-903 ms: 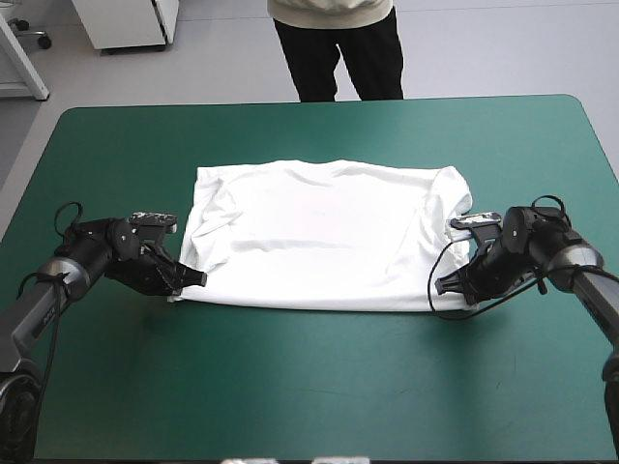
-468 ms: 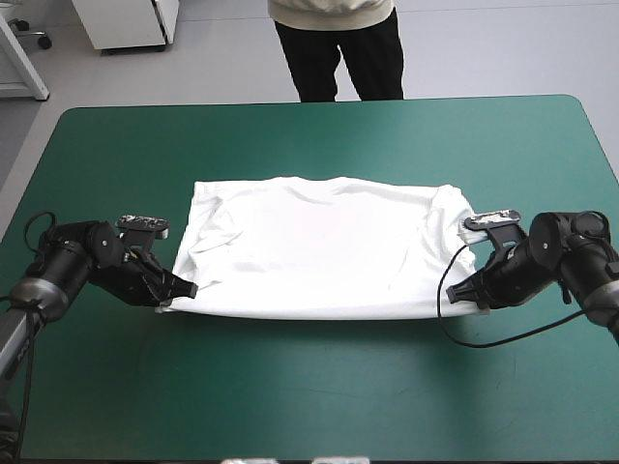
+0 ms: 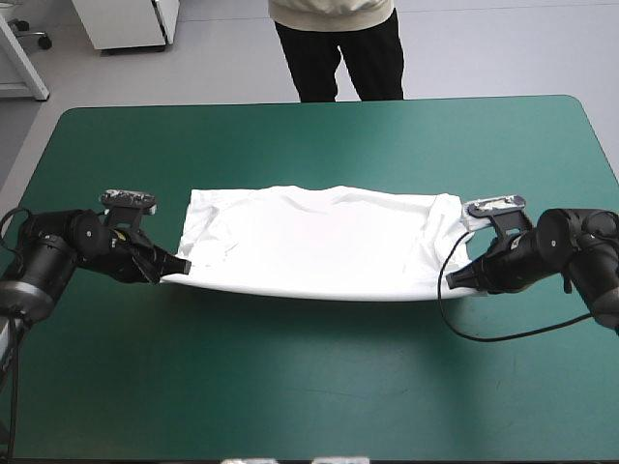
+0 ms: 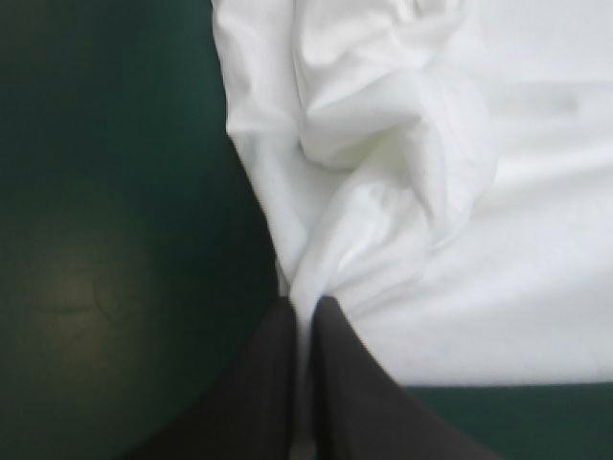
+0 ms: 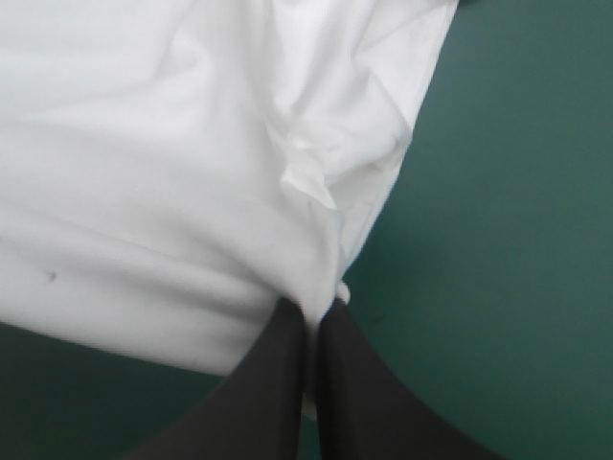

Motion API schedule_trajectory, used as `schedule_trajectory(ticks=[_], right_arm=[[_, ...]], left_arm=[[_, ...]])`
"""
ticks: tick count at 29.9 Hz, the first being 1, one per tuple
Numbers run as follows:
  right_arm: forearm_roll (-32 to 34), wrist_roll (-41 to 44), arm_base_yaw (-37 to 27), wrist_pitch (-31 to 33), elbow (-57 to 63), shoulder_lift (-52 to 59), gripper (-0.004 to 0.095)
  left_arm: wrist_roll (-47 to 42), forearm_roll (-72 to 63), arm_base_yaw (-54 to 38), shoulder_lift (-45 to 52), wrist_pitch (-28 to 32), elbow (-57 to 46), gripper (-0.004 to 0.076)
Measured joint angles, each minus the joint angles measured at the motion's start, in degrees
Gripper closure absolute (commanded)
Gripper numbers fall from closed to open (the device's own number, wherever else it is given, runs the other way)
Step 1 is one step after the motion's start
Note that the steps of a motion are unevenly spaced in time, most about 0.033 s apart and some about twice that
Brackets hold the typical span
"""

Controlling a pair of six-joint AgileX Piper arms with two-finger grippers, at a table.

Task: Fold the cloth

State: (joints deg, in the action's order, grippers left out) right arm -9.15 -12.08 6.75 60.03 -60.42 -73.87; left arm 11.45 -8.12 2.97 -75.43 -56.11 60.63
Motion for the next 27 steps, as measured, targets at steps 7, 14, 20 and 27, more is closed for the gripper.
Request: schedule_trajectory(ticks=[7,14,20,27], right_arm=[[0.51,-0.64,0.0,-4.91,-9.15,-7.25,0.0925],[0.84,-0.75,-0.75,-7.24,-21.32,-20.45,0.0925],[0.54,-0.75,-2.27,-7.95,-30.83,-29.77,0.0925],[0.36,-0.8,-2.32,-8.0,-36.28,-36.84,0.0809]], left_arm=[[-1.6,0.0,0.0,-9.89,4.8,9.49,0.0733],[-2.36,-4.41,0.0,-23.31,11.0,19.04,0.0733],[-1.33,-9.5,0.0,-31.2,16.0,25.18,0.0733],[-0.28,-10.48,0.0,-36.78,17.88,28.19,0.072]])
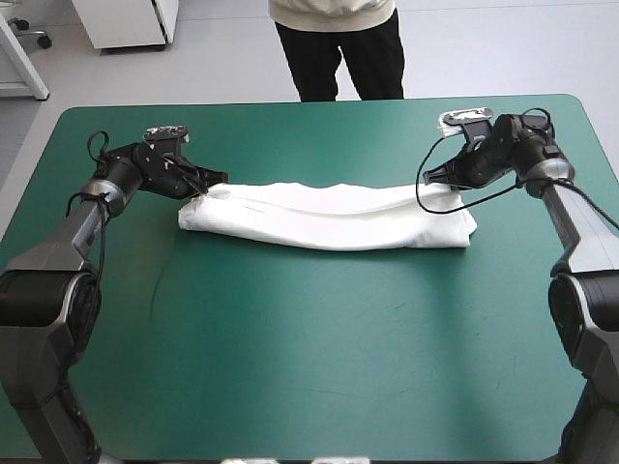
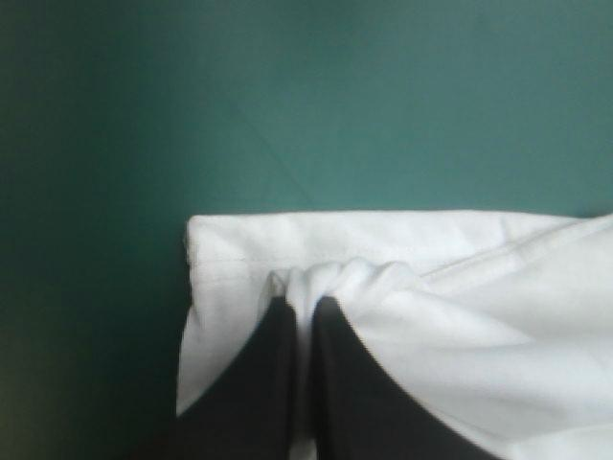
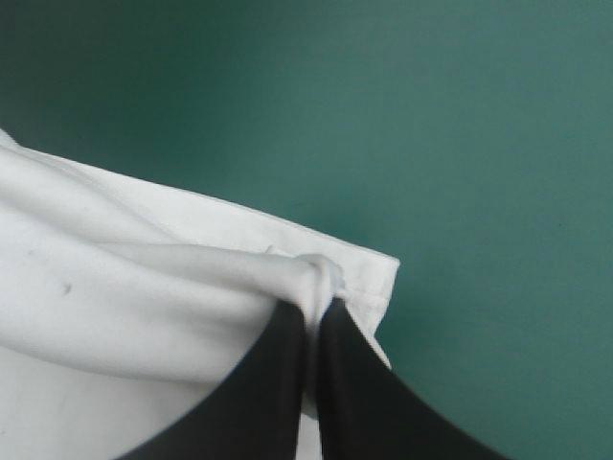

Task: Fold the cloth

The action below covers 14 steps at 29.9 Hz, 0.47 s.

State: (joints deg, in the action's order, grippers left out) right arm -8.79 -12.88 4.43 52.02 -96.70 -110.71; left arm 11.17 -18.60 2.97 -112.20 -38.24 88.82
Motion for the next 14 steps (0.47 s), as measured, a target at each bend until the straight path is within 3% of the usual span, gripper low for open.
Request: schedule_trajectory(ticks=[4,7,10,14], right_arm=[[0.0,0.06,-0.06,0.23,-0.36,-1.32,0.0573],[0.0,0.65,-0.56,1.6,-1.34,-1.45,0.0413],[0.0,1.38,-1.9,3.99,-3.36,-1.37,0.0391],[0.0,1.81,-4.43,5.91,-4.92,0.94,0.0391]], left_arm=[[1.1,-0.04,0.0,-0.92,0.04,0.14,0.058],[1.84,-0.04,0.0,-0.97,-0.3,1.18,0.0387],[2.04,-0.04,0.0,-0.97,-1.73,3.45,0.0262],[2.43,-0.5,0.0,-0.15,-4.26,7.24,0.0259]])
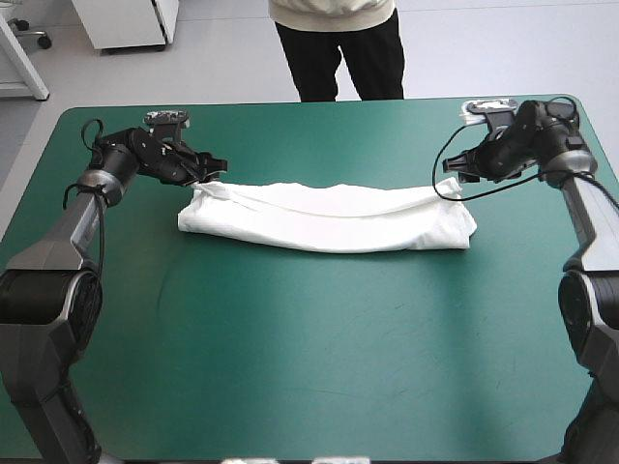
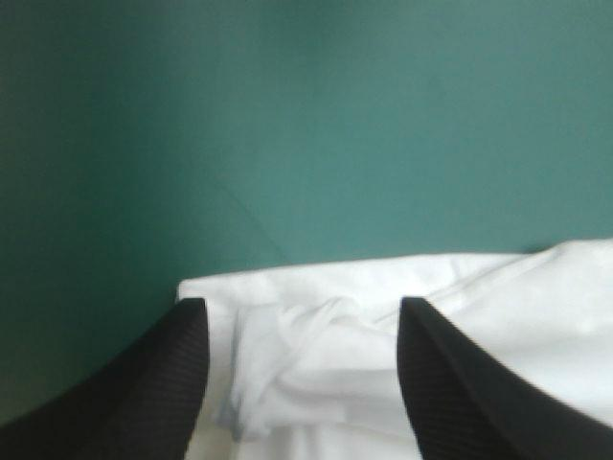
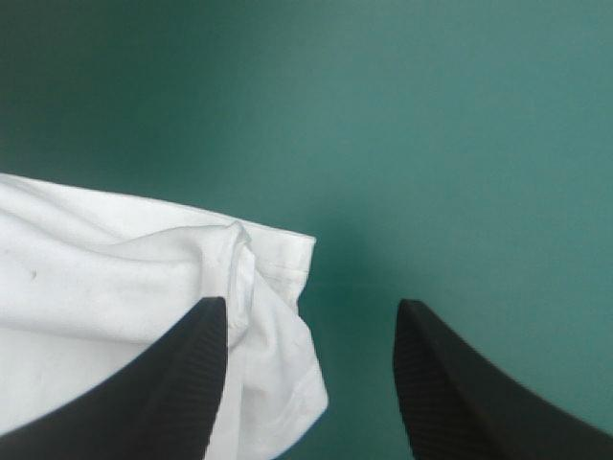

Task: Fold the cloth

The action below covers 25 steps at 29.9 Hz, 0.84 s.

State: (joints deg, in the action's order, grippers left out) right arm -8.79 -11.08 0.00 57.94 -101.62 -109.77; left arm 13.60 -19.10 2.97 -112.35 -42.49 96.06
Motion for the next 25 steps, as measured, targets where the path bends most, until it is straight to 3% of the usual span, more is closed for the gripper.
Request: schedule_trajectory(ticks=[8,12,14,16,17,25], right_arm=[[0.0,0.18,-1.93,4.05,-0.58,11.72,0.0419],[0.05,0.4,-1.93,7.16,-0.58,16.23,0.0654],[0.81,0.4,-1.93,8.74,-0.58,18.37,0.0788],[1.95,0.63,-1.93,10.28,-0.58,20.31,0.0927],[2.77,0.83,-1.93,11.05,-0.58,21.41,0.0921],[6.81,2.2,-1.93,13.31,-0.58,29.44,0.0921]], left_arm=[[5.31,-7.24,2.35,3.85,-6.44,4.15,0.0269],[7.98,-9.14,8.49,3.9,-9.03,3.34,0.0353],[8.78,-9.74,12.38,3.84,-9.06,2.99,0.0446],[9.05,-10.05,15.58,3.84,-8.16,2.93,0.0612],[9.21,-10.18,17.14,3.84,-7.3,2.93,0.0714],[9.23,-12.64,22.12,0.54,-1.07,2.93,0.0733]])
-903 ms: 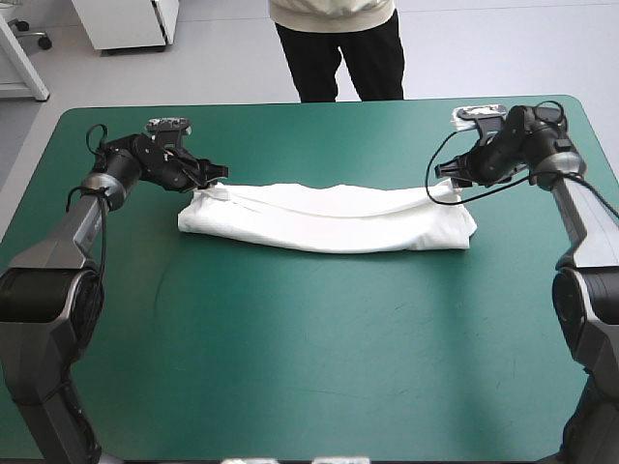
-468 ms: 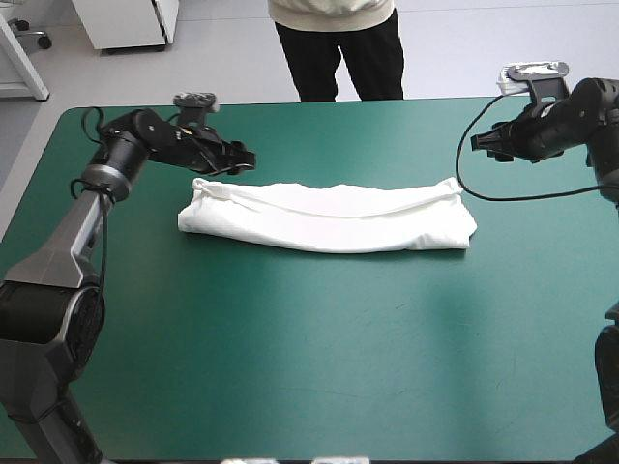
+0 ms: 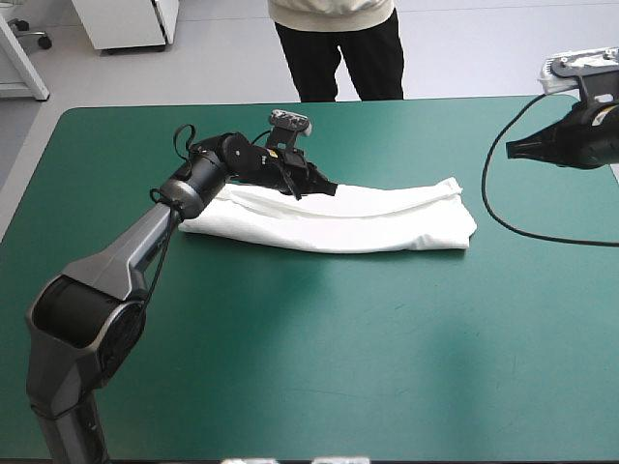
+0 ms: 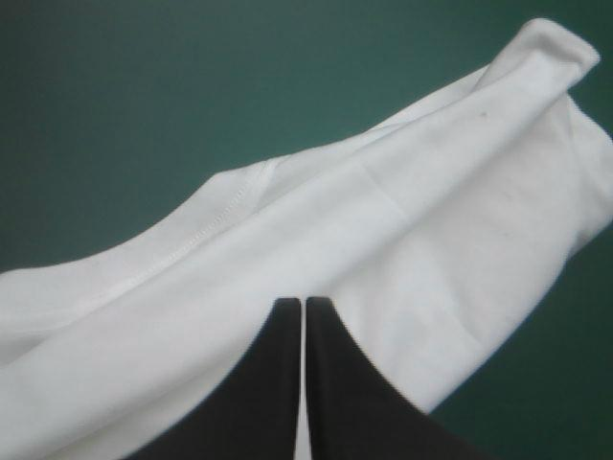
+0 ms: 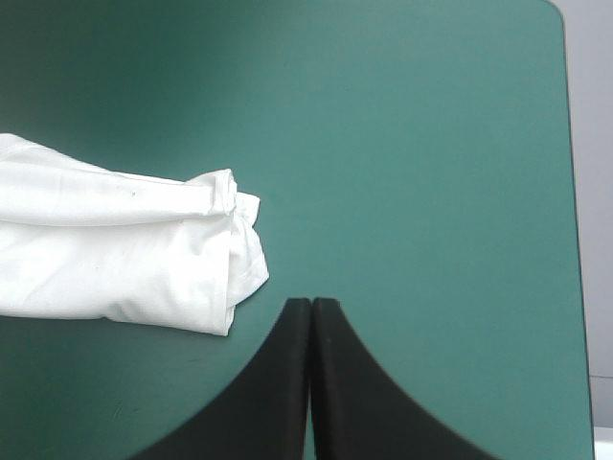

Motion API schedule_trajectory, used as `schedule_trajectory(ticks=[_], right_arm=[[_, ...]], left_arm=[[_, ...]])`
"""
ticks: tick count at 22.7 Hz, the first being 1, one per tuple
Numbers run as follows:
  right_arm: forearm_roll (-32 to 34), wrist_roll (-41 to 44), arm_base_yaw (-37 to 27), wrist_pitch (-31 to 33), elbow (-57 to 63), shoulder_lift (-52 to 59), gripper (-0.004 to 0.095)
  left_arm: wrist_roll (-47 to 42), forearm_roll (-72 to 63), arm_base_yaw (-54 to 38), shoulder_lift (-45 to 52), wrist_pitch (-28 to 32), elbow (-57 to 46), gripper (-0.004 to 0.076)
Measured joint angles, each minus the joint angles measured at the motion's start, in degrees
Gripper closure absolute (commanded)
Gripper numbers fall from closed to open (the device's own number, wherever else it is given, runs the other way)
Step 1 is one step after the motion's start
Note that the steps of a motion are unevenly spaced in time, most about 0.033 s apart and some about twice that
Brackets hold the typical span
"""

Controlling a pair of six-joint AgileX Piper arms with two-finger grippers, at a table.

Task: Fold the cloth

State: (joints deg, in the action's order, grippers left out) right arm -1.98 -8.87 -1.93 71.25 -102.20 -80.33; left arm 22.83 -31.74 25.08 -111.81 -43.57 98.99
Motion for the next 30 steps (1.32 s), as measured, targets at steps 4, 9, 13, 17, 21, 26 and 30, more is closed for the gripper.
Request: schedule_trajectory(ticks=[4,9,13,17,21,26,30], right_arm=[[1.2,0.61,0.0,0.51,0.0,3.06,0.0921],[1.98,0.72,0.0,0.53,0.0,4.61,0.0921],[2.44,0.96,0.0,0.53,2.63,4.61,0.0921],[0.37,1.08,-1.54,-0.4,11.26,4.61,0.0815],[-15.92,-6.56,-8.29,-3.65,18.36,3.21,0.0257],[-29.79,-13.73,-11.4,-6.3,20.47,-7.18,0.0156],[-31.88,-15.64,-10.17,-9.52,20.54,-15.91,0.0156]], left_arm=[[-0.02,-0.83,-0.06,-4.53,0.05,0.0,0.0733],[-0.02,-2.04,-0.06,-9.22,0.93,-0.04,0.0733],[-0.02,-2.84,-0.11,-11.75,1.78,0.01,0.0733],[-0.02,-3.62,-0.17,-12.29,1.56,0.41,0.0733],[-0.02,-3.69,-0.22,-12.33,1.2,0.45,0.0733],[-0.02,-3.76,-0.22,-12.33,1.08,0.45,0.0733],[-0.02,-3.84,-0.29,-12.36,0.95,0.45,0.0733]])
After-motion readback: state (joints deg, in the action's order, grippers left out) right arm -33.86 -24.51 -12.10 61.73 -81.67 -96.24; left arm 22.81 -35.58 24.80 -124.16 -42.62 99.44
